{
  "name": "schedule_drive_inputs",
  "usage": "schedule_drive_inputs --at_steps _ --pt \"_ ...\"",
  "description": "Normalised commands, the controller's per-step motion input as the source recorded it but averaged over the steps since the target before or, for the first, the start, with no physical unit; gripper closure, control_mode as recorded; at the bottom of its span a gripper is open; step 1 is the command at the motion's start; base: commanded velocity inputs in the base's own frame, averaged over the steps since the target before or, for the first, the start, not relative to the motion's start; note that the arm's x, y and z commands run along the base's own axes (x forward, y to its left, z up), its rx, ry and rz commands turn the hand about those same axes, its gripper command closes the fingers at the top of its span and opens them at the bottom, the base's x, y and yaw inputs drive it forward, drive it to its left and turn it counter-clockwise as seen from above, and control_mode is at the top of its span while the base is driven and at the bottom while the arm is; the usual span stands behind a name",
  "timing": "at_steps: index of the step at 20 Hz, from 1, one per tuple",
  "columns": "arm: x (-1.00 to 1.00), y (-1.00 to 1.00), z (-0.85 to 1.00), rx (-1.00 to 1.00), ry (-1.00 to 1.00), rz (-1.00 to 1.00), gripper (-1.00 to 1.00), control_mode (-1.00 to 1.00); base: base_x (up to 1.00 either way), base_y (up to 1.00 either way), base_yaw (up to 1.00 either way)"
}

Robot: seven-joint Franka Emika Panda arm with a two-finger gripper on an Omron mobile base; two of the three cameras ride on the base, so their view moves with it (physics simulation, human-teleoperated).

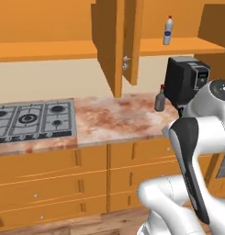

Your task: Sort all alcoholic drinks to one cabinet, and non-alcoholic drinks to the other.

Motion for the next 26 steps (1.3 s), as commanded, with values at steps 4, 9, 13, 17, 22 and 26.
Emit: schedule_drive_inputs --at_steps 4,9,13,17,22,26 --pt "0.0 0.0 0.0 0.0 0.0 0.0 1.0 1.0 -0.26 1.0 0.0" --pt "0.0 0.0 0.0 0.0 0.0 0.0 1.0 1.0 -0.2 1.0 0.0" --pt "0.0 0.0 0.0 0.0 0.0 0.0 1.0 1.0 -0.04 1.0 0.0" --pt "0.0 0.0 0.0 0.0 0.0 0.0 1.0 1.0 0.32 0.81 0.0" --pt "0.0 0.0 0.0 0.0 0.0 0.0 1.0 1.0 0.65 0.7 0.0" --pt "0.0 0.0 0.0 0.0 0.0 0.0 1.0 1.0 0.78 0.5 0.0"
